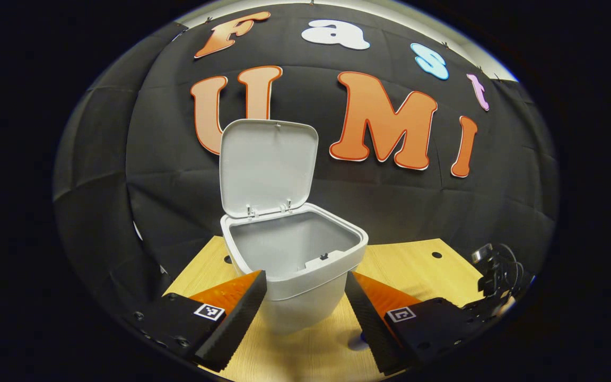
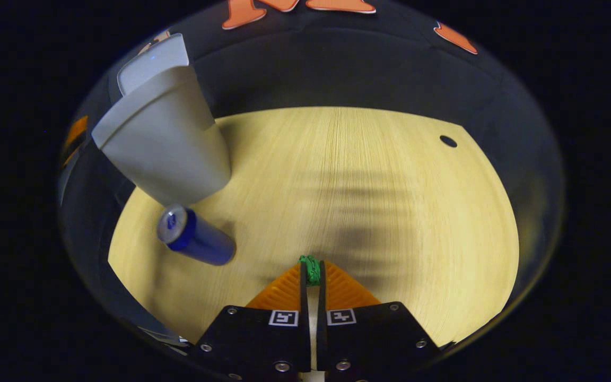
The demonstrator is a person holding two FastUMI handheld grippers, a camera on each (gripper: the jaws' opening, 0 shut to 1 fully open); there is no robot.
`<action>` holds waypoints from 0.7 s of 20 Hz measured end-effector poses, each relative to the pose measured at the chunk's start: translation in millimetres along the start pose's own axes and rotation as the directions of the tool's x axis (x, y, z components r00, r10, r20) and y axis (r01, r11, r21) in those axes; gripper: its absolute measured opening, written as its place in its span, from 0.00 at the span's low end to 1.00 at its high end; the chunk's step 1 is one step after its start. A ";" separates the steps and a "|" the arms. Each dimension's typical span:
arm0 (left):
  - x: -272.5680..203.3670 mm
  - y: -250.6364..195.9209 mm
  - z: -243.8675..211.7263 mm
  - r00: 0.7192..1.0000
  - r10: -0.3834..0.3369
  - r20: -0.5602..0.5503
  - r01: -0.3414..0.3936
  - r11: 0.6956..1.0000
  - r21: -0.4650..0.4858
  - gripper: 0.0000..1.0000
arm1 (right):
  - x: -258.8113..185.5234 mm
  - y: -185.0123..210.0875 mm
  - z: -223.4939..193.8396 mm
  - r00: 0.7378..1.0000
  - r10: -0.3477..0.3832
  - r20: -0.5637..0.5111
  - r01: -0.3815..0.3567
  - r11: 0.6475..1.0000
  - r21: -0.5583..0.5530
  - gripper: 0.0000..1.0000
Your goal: Press the lid of the desktop garbage bin to open it, pick up the crumpled paper on the desktop and throw it into the bin, then pick up the pop can on the desktop and drop it into the bin, and finally close the garbage bin lid.
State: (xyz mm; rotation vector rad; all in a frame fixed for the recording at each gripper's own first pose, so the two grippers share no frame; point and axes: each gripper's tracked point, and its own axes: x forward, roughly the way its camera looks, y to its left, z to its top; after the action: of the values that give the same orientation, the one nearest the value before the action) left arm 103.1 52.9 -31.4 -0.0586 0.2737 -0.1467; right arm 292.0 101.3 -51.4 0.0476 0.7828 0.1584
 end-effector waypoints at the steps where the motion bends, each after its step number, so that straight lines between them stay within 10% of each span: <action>1: -1.3 -0.9 0.9 1.000 -0.002 0.006 0.002 1.000 -0.001 0.95 | -7.3 6.1 36.0 0.999 0.007 0.037 -0.007 1.000 -0.002 0.05; 3: -5.3 -2.8 6.6 1.000 -0.008 0.019 0.009 1.000 -0.007 0.95 | -34.3 7.2 11.1 0.992 0.022 0.121 -0.021 1.000 -0.009 0.05; 6: -11.9 -5.1 12.8 0.999 -0.015 0.035 0.015 1.000 -0.012 0.95 | -69.7 10.5 146.4 0.966 0.048 0.253 -0.042 0.999 -0.030 0.05; 8: -16.9 -4.2 14.8 0.999 -0.014 0.042 0.014 1.000 -0.004 0.95 | -119.3 -27.3 158.0 0.939 0.068 0.336 -0.052 0.997 -0.054 0.05; 14: -34.0 10.3 23.6 0.998 0.010 0.069 -0.008 1.000 -0.030 0.95 | -190.6 48.7 293.2 0.831 0.147 0.536 -0.076 0.985 -0.153 0.05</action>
State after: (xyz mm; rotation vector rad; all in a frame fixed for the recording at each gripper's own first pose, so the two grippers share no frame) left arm 78.6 69.1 -0.5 -0.0913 0.2069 -0.1314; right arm 359.8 123.7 294.4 0.0171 0.1920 0.2910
